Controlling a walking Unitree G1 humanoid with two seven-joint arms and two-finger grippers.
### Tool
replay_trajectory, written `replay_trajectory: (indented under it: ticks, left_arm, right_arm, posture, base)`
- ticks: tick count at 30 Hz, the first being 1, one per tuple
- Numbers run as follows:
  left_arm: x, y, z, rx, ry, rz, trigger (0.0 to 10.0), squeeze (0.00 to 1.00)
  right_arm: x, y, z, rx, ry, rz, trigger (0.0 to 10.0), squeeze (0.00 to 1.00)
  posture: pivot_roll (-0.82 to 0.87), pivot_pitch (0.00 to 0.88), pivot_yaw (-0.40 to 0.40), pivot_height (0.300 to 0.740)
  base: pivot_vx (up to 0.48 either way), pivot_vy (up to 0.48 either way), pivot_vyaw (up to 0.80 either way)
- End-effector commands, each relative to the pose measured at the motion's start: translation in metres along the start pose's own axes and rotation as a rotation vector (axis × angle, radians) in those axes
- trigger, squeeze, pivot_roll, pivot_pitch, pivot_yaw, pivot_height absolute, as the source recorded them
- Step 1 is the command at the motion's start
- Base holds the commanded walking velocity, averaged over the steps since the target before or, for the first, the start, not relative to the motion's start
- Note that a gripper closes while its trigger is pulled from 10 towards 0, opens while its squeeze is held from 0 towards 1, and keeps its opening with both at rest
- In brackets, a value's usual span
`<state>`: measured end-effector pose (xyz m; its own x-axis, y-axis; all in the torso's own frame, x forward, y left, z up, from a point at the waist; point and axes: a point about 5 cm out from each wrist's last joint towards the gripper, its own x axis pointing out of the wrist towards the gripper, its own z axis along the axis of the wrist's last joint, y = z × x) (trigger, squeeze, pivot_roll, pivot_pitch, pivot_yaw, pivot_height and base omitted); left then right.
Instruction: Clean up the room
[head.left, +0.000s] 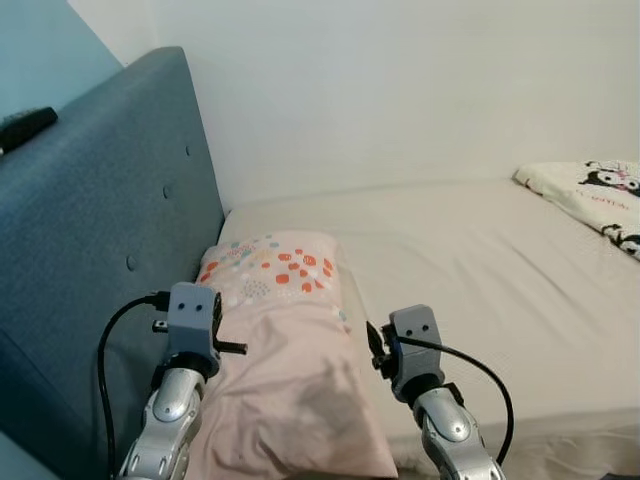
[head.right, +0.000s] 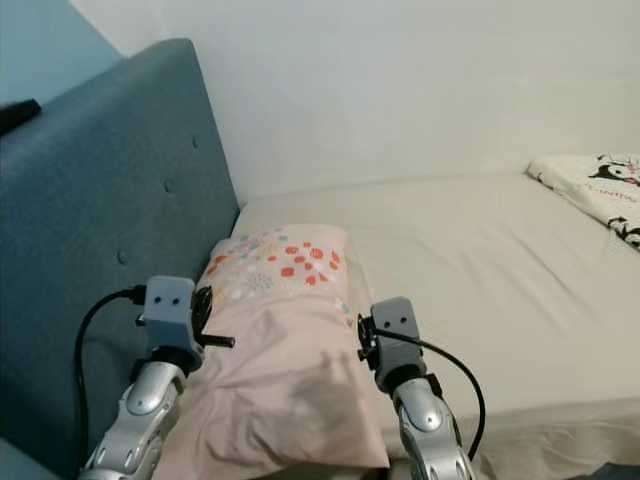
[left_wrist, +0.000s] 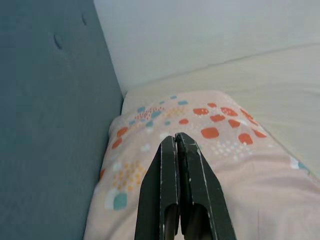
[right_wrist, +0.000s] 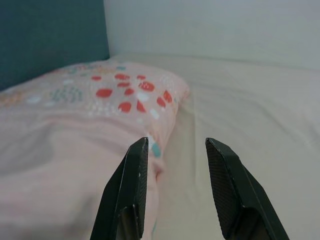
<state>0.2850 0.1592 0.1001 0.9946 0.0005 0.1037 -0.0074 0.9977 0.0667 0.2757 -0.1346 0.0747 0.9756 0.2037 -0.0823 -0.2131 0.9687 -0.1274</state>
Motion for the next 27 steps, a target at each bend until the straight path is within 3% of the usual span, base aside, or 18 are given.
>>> replay_trajectory:
  ticks: [1,20,23,27]
  left_arm:
    - [-0.001,-0.002,-0.001,0.01,0.004,-0.006,10.0,0.0]
    - [-0.007,-0.001,-0.007,-0.004,0.064,-0.034,10.0,0.0]
    - [-0.012,-0.001,-0.011,0.027,0.077,-0.049,10.0,0.0]
    - [-0.018,-0.004,-0.021,0.021,0.111,-0.101,10.0,0.0]
  right_arm:
    - [0.001,0.005,-0.001,0.018,-0.006,0.023,10.0,0.0]
    - [0.002,0.012,-0.004,0.033,-0.004,0.076,10.0,0.0]
    - [0.001,0.014,-0.006,0.034,0.004,0.094,10.0,0.0]
    - [0.0,0.019,-0.023,0.009,0.094,0.124,10.0,0.0]
  posture:
    - [-0.03,0.0,0.004,0.671]
    - [-0.02,0.0,0.001,0.731]
    - [-0.02,0.0,-0.002,0.74]
    - [-0.02,0.0,-0.004,0.74]
  base:
    - [0.0,0.0,0.0]
    - [0.0,0.0,0.0]
    - [0.0,0.0,0.0]
    - [0.0,0.0,0.0]
